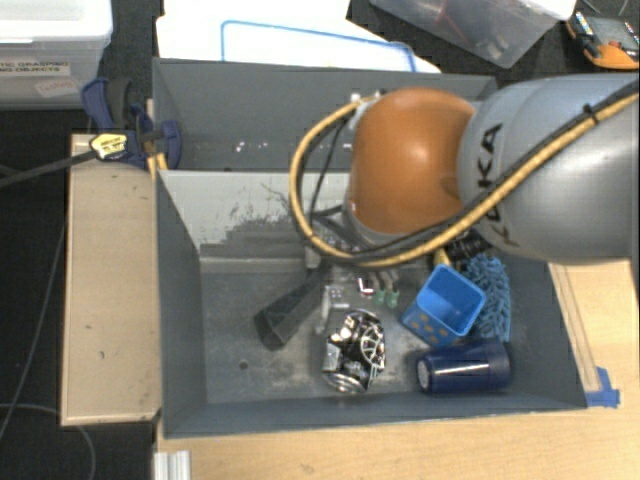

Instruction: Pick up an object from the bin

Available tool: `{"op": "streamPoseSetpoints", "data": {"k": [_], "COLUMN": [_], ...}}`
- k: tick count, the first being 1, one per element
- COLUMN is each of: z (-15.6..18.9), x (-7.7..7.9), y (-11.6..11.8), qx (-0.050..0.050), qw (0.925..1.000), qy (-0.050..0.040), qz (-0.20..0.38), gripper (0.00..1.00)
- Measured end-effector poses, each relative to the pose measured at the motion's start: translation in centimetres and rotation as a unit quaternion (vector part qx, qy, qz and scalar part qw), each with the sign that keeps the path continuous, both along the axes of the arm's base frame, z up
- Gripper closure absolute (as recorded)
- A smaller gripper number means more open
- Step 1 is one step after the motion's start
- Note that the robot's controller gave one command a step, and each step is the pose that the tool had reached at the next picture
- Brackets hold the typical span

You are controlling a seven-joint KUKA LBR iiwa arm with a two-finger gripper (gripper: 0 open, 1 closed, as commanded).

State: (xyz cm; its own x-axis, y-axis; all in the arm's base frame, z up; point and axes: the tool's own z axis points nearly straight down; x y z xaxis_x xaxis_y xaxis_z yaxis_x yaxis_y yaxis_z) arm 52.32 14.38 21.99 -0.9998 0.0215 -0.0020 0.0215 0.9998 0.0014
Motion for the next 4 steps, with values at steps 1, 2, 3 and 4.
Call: {"op": "streamPoseSetpoints", "data": {"k": [1,2,3,4], "z": [0.0,-6.9,-8.1,-12.7], "x": [0.0,-2.1,0.4,-1.3], "y": [0.0,-6.0,-8.8,-9.7], "qx": [0.000,-0.001,0.001,0.001], "qw": [1.0000,0.9985,0.9955,0.9992], "qy": [0.0000,0.0026,-0.0064,-0.0002], "qz": [0.000,0.055,0.094,0.040], "gripper": [0.00,0.00,0.00,0.00]}}
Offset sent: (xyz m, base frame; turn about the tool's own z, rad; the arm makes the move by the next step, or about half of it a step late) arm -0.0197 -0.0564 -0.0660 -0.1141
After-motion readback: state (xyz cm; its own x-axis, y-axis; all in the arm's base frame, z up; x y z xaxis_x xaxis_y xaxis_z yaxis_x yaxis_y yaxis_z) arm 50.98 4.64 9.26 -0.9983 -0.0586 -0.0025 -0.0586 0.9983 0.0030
